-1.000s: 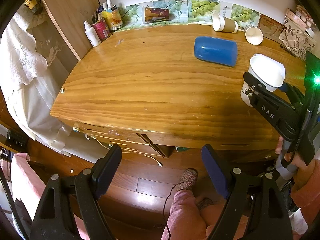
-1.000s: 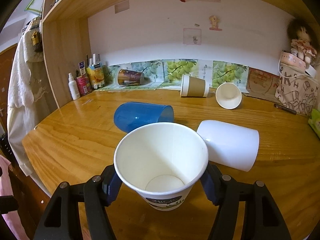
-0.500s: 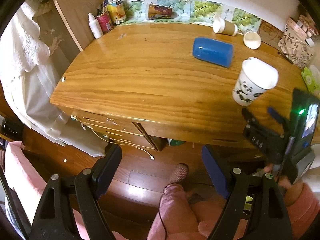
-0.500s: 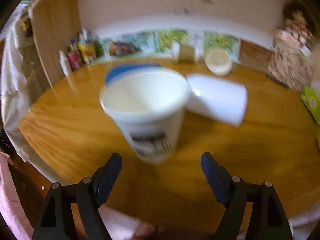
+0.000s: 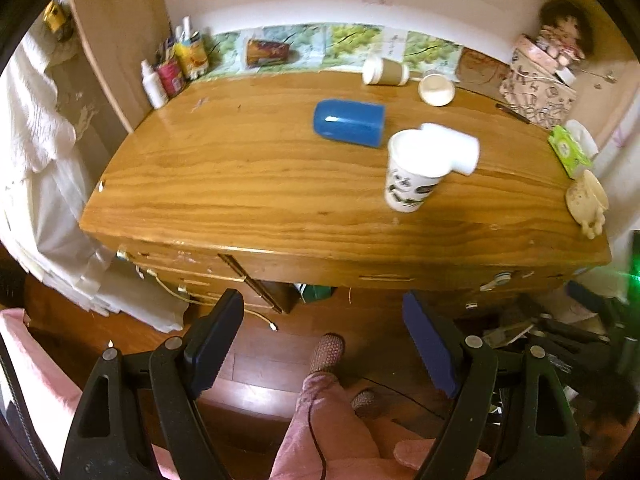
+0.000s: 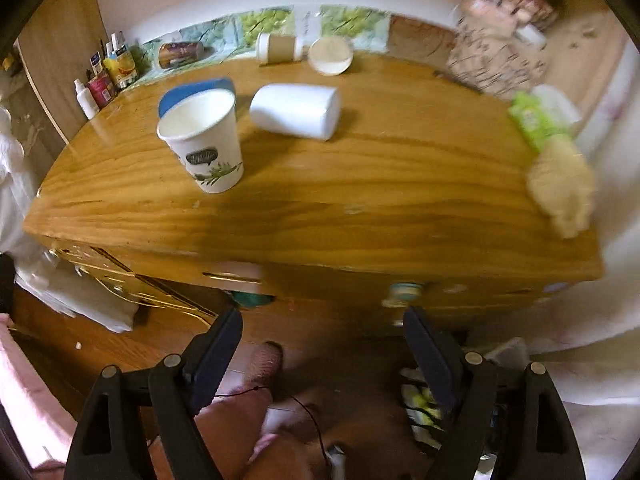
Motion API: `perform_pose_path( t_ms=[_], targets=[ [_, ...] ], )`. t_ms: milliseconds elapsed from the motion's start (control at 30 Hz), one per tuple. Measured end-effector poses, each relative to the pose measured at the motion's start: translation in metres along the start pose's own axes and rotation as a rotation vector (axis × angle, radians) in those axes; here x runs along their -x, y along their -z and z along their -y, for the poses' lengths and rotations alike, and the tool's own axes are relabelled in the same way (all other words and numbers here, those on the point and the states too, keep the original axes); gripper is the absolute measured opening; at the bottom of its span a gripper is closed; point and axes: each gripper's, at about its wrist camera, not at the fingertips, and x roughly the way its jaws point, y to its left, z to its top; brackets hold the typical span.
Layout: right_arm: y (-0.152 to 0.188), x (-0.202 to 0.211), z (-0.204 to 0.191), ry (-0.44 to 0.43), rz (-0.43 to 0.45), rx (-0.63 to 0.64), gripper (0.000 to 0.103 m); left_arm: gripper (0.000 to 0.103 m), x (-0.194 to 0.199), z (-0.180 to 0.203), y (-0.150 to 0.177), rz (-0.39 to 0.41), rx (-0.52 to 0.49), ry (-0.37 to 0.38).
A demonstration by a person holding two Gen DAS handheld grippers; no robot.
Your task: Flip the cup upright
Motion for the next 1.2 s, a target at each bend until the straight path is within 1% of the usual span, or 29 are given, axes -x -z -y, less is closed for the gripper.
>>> perform_pose_path(
  t_ms=[67,133,167,233,300,400,467,500,600,733,767,800,833,900,1033,1133,1200],
  targets=[
    [0.001,0.025,0.007,0.012,0.011,-0.025,0.085,0.085,0.010,0.008,-0.001,0.021,-0.015,0.012],
    [0.004,0.052,0.015,-0.011,0.010,-0.085,0.085,0.085,0.020,0.012,-0.002,0.031,-0.014,0.010],
    [0.003,0.059,0.019,-0.021,0.013,-0.103,0.085,0.085,0.027,0.015,-0.004,0.024,-0.022,0.014],
    [0.003,0.079,0.021,-0.040,0.034,-0.132,0.085,0.085,0.040,0.018,-0.005,0.028,-0.028,0.034],
    [0.006,0.098,0.022,-0.033,0.048,-0.150,0.085,0.085,0.056,0.020,-0.006,0.049,-0.030,0.045],
    [0.012,0.122,0.023,-0.077,0.071,-0.164,0.085,0.085,0.077,0.022,-0.007,0.096,-0.019,0.053],
    [0.017,0.135,0.023,-0.093,0.104,-0.157,0.085,0.085,0.090,0.022,-0.006,0.135,-0.005,0.072],
    [0.020,0.143,0.022,-0.107,0.134,-0.152,0.085,0.085,0.095,0.022,-0.005,0.155,0.000,0.072],
    [0.024,0.162,0.021,-0.151,0.224,-0.159,0.085,0.085,0.108,0.026,0.000,0.213,-0.005,0.049],
    [0.026,0.181,0.019,-0.160,0.312,-0.143,0.086,0.085,0.119,0.028,0.007,0.250,-0.001,0.051],
    [0.026,0.185,0.019,-0.163,0.332,-0.141,0.091,0.085,0.122,0.028,0.008,0.266,0.000,0.041],
    [0.027,0.188,0.019,-0.164,0.352,-0.141,0.098,0.085,0.125,0.028,0.009,0.279,0.001,0.031],
    [0.027,0.191,0.019,-0.165,0.367,-0.142,0.103,0.085,0.128,0.028,0.011,0.299,0.000,0.026],
    [0.028,0.194,0.019,-0.166,0.383,-0.145,0.103,0.087,0.136,0.028,0.013,0.335,-0.002,0.020],
    [0.027,0.201,0.019,-0.161,0.418,-0.138,0.103,0.102,0.154,0.026,0.017,0.433,0.010,0.005],
    [0.026,0.206,0.018,-0.163,0.460,-0.131,0.103,0.102,0.163,0.025,0.020,0.494,0.017,-0.011],
    [0.025,0.207,0.017,-0.170,0.471,-0.128,0.103,0.102,0.164,0.024,0.020,0.512,0.025,-0.046]
  ],
)
